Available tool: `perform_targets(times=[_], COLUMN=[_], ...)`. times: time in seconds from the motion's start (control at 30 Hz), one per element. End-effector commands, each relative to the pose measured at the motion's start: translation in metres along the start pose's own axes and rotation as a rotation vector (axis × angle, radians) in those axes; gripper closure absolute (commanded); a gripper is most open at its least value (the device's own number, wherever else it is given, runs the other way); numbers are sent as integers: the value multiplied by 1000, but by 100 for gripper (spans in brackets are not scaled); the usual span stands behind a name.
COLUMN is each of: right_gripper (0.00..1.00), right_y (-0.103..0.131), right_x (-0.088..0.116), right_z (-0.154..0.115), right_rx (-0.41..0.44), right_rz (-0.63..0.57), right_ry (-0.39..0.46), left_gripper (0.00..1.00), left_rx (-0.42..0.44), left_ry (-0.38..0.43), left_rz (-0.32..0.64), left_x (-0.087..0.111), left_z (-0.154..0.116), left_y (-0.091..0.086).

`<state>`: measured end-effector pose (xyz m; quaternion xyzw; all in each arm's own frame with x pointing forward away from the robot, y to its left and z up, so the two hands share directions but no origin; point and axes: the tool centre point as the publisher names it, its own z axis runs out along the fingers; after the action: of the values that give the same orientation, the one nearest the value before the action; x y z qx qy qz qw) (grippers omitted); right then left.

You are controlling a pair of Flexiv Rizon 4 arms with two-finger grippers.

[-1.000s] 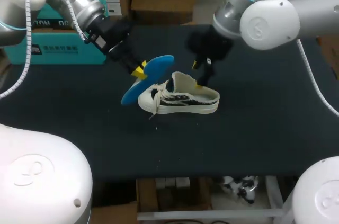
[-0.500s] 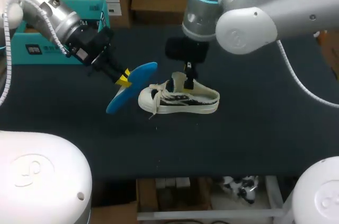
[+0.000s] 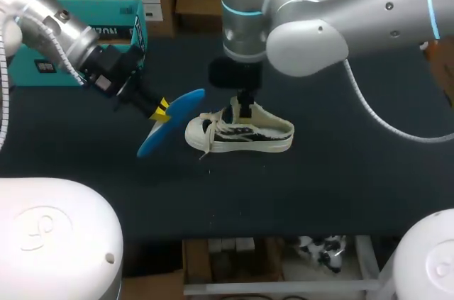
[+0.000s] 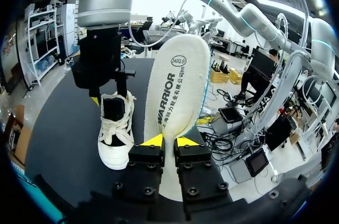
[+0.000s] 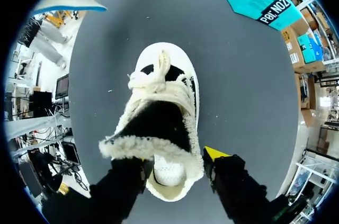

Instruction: Open the shoe tongue, take the insole out of the shoe, put the insole back into the shoe, and pack the shoe into the shoebox

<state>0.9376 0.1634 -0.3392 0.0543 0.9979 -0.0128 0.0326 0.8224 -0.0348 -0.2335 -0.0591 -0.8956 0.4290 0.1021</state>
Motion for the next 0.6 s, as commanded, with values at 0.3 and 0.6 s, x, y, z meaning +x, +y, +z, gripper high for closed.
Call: perform_targets(times=[0.3, 0.6], right_gripper=[100, 100], right_y=[1, -10], right_x=[5, 11], right_z=[-3, -14], right_rx=[83, 56], right_rz=[38, 127], right_ry=[-26, -20], left_gripper=[100, 100], left_rx=[7, 19], left_ry=[-13, 72], left_rz=[-1, 57], left_x=[3, -6], left_z=[-1, 0], left_y=[3, -4])
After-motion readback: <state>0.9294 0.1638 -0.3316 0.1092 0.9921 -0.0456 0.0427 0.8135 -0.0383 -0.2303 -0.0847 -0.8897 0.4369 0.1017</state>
